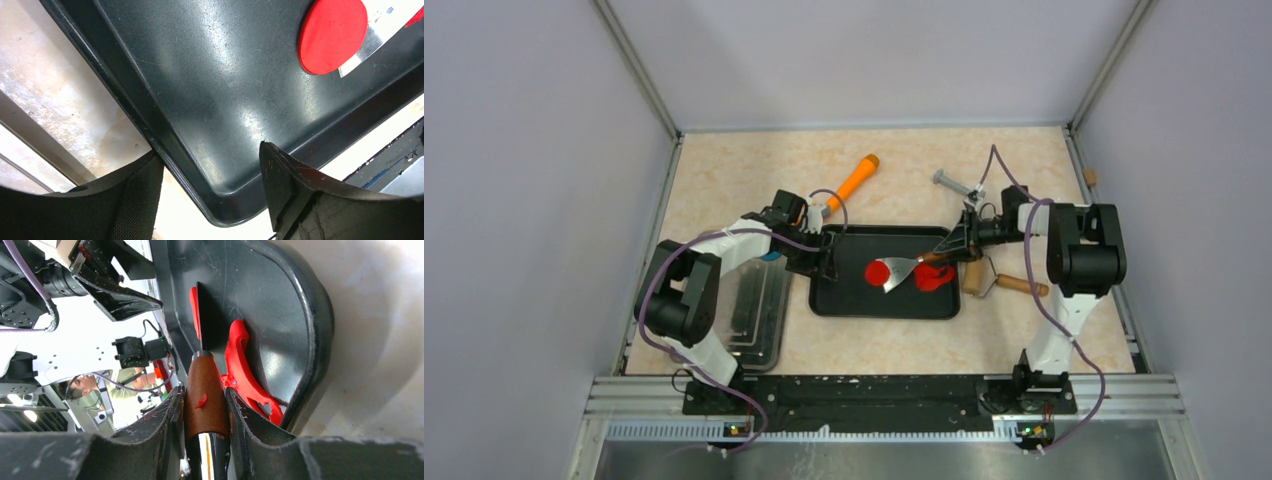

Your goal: Roll out the dumpling wrappers from the dough

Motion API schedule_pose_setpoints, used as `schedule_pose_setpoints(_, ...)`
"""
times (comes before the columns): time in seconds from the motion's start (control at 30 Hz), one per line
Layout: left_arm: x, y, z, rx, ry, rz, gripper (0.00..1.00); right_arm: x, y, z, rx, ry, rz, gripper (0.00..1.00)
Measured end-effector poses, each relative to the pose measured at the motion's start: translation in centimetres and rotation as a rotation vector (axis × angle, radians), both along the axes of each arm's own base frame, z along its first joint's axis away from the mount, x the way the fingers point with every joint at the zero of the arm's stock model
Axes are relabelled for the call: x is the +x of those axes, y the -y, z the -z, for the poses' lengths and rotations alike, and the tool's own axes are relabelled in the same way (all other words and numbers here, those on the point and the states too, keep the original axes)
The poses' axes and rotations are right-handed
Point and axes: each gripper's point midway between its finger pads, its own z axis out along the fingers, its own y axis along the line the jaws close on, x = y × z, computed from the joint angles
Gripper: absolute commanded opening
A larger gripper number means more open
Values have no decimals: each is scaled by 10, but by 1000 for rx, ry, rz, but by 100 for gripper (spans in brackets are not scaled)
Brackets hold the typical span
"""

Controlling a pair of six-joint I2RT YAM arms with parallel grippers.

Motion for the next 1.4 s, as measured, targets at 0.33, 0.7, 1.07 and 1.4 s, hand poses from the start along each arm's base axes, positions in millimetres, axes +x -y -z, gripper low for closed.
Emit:
schedule_pose_setpoints(0.33,1,-2,0,1,-2,-5,73,2,-15,-7,81,-3,-23,0)
schedule_pose_setpoints(0.7,0,-2,0,3,2,6,72,-6,-17,-13,142,22,-68,0)
schedule_pose_setpoints(1.07,26,10,-47,-33,131,146,77,-11,1,-28,184,26,-91,0)
schedule_pose_setpoints(1.4,43,-5,-89,66,325,263,79,-15,7,-53,198,25,-82,0)
